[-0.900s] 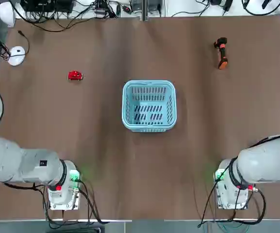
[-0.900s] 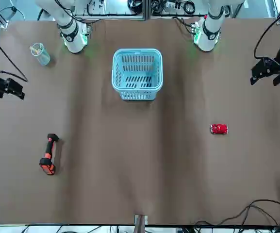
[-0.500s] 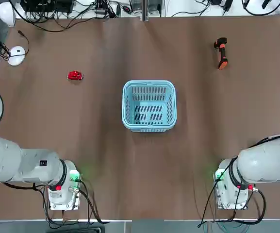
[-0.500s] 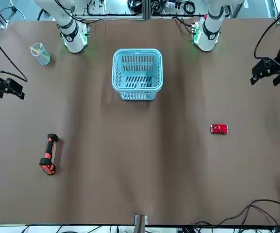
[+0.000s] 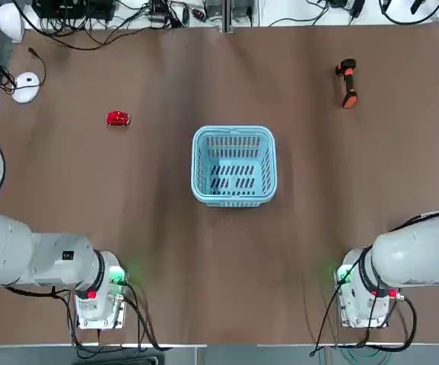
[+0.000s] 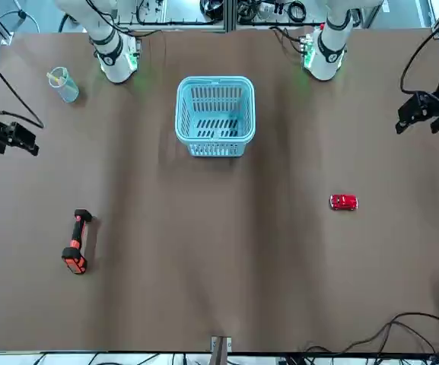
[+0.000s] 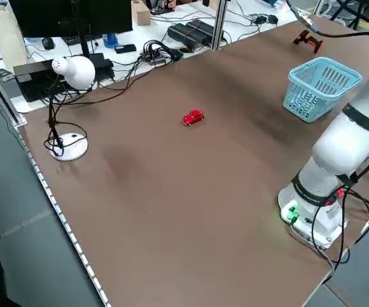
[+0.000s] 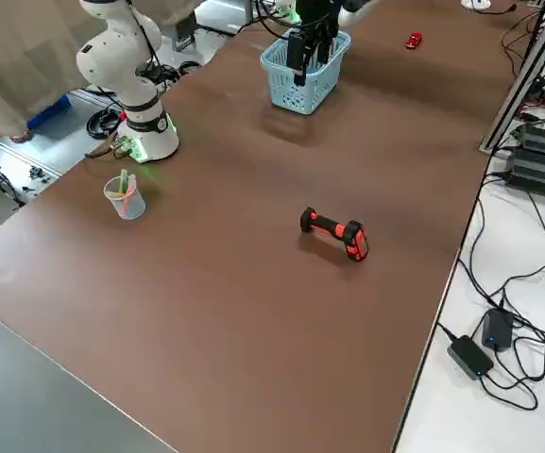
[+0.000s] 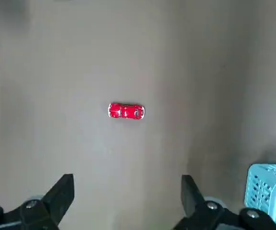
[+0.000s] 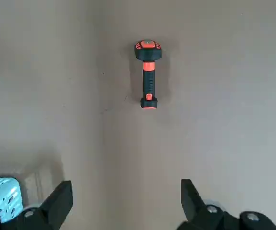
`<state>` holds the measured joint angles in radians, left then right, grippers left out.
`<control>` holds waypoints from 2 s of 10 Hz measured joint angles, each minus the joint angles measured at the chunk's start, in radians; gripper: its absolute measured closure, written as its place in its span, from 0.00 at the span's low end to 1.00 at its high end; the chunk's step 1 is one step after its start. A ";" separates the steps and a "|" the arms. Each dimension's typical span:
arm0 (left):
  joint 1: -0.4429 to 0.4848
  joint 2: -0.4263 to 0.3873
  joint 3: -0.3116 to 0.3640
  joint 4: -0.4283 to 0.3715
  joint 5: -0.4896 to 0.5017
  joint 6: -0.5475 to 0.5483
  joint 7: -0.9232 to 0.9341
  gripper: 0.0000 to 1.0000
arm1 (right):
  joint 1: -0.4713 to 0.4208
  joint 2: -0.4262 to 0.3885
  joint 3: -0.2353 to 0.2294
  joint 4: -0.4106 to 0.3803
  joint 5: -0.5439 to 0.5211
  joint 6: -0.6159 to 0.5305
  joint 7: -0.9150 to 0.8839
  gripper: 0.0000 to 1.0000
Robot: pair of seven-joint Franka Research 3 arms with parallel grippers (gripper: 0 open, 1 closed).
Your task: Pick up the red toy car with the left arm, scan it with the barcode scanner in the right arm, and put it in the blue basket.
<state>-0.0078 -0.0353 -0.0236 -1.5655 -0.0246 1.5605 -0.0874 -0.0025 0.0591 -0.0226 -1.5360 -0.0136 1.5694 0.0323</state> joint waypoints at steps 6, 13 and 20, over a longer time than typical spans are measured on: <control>0.001 0.010 0.001 -0.092 0.000 0.090 -0.562 0.00 | 0.007 0.125 0.002 -0.020 0.011 0.091 0.000 0.00; 0.046 0.109 0.005 -0.451 0.000 0.482 -0.984 0.00 | -0.012 0.399 -0.004 -0.027 0.047 0.384 -0.022 0.05; 0.073 0.320 0.014 -0.591 -0.002 0.822 -1.246 0.00 | -0.057 0.576 -0.009 -0.032 0.032 0.586 -0.085 0.05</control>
<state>0.0652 0.2849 -0.0092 -2.1563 -0.0263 2.3823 -1.3332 -0.0594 0.6352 -0.0317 -1.5678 0.0187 2.1557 -0.0529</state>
